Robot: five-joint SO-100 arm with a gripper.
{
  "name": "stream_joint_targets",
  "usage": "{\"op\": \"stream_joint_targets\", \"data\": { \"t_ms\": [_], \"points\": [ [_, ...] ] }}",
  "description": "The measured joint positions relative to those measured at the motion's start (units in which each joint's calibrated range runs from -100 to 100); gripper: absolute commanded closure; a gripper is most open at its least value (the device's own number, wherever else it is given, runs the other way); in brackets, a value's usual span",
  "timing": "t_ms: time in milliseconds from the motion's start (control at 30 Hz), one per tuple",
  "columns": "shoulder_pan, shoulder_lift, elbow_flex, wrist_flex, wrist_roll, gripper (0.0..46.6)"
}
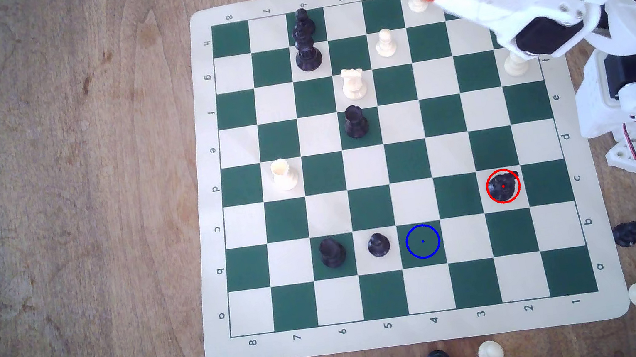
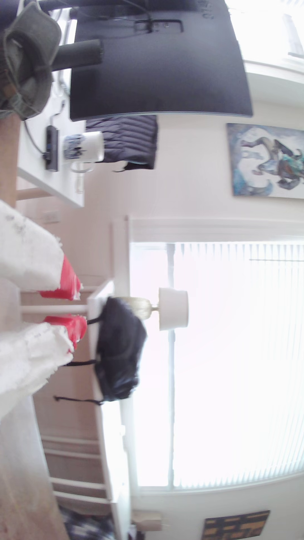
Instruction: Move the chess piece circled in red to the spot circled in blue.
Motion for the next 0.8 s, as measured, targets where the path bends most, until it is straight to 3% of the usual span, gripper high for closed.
{"op": "stream_joint_targets", "data": {
  "t_ms": [100, 200, 433, 733, 800],
  "points": [
    [-0.07, -0.34, -4.07, 16.81, -0.05, 45.6],
    [-1.92, 0.00, -6.51, 30.36, -0.59, 44.9],
    [-4.20, 6.87, -14.91, 48.21, -1.56, 44.7],
    [-9.22, 25.39, -24.76, 64.62, -3.42, 38.1],
    [-9.96, 30.92, -27.75, 67.17, -4.54, 32.7]
  ]
}}
